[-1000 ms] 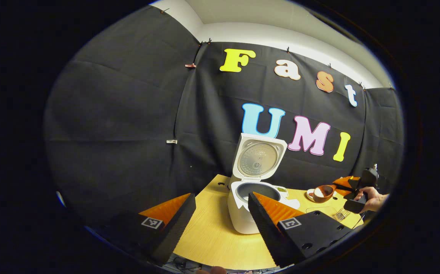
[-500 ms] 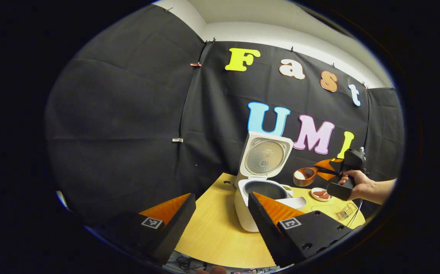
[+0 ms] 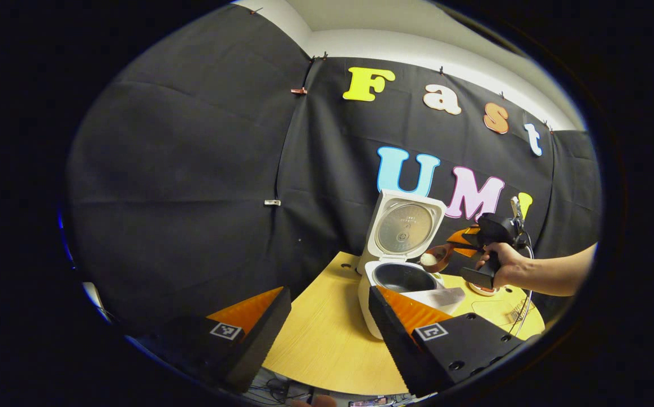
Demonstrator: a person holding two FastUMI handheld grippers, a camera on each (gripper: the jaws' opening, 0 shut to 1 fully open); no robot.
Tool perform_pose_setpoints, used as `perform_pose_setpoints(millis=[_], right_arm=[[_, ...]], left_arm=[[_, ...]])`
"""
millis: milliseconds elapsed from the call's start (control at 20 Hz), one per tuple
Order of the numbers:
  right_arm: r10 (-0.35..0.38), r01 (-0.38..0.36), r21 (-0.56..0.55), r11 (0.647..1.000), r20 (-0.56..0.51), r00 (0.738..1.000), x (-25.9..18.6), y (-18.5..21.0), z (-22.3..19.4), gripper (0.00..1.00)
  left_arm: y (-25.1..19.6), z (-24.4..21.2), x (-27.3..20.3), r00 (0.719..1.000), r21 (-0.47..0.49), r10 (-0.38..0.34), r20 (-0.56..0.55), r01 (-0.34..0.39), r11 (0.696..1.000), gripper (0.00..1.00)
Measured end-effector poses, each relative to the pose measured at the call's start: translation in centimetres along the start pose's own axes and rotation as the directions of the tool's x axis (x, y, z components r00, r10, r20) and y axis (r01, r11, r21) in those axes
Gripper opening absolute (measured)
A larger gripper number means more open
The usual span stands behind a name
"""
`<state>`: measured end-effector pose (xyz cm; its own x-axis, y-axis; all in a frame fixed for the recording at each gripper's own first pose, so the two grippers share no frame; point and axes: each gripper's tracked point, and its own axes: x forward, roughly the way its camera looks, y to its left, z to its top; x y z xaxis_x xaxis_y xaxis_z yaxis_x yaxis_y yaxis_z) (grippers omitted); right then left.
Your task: Close the left gripper, press the button to open the rice cooker; take a wooden spoon from the chopstick holder with the right hand, scoop a spoonful of rice and pour it into the rice cooker, then put the wooden spoon back into the chopstick holder.
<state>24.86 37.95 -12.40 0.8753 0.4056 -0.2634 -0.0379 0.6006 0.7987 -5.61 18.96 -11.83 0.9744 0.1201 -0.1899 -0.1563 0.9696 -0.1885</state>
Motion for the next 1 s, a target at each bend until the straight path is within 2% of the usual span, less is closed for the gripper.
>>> perform_pose_setpoints(millis=[100, 250, 450, 600, 700, 800, 1000], right_arm=[[0.006, -0.008, -0.115, 0.993, -0.018, 1.000, 0.7, 1.1, -0.7, 0.13], [0.020, -0.026, -0.263, 0.964, -0.026, 0.999, 1.4, 3.2, -1.6, 0.13], [0.036, -0.050, -0.419, 0.907, -0.041, 0.998, 2.3, 5.0, -2.6, 0.13], [0.056, -0.081, -0.526, 0.847, -0.063, 0.996, 2.7, 6.3, -3.8, 0.12], [0.078, -0.113, -0.597, 0.794, -0.084, 0.993, 2.4, 7.2, -4.6, 0.12], [0.104, -0.143, -0.679, 0.720, -0.098, 0.990, 2.2, 8.3, -5.0, 0.12], [0.156, -0.199, -0.827, 0.526, -0.136, 0.978, 1.6, 10.2, -6.2, 0.13]], left_arm=[[0.2, -0.2, 0.0, 1.000, -0.007, 0.005, -0.008, -0.005, 1.000, 0.95], [0.4, -0.7, -0.2, 1.000, -0.012, 0.008, -0.017, -0.008, 1.000, 0.95], [1.1, -0.8, 0.3, 1.000, -0.029, 0.017, -0.021, -0.017, 0.999, 0.95], [1.4, -0.8, 0.2, 1.000, -0.027, 0.025, -0.018, -0.025, 0.999, 0.95], [1.4, -0.8, 0.0, 1.000, -0.029, 0.025, -0.017, -0.026, 0.999, 0.95], [1.6, -0.7, -0.2, 1.000, -0.027, 0.026, -0.016, -0.027, 0.999, 0.95], [1.7, -0.7, -0.4, 1.000, -0.030, 0.029, -0.011, -0.030, 0.999, 0.95]])
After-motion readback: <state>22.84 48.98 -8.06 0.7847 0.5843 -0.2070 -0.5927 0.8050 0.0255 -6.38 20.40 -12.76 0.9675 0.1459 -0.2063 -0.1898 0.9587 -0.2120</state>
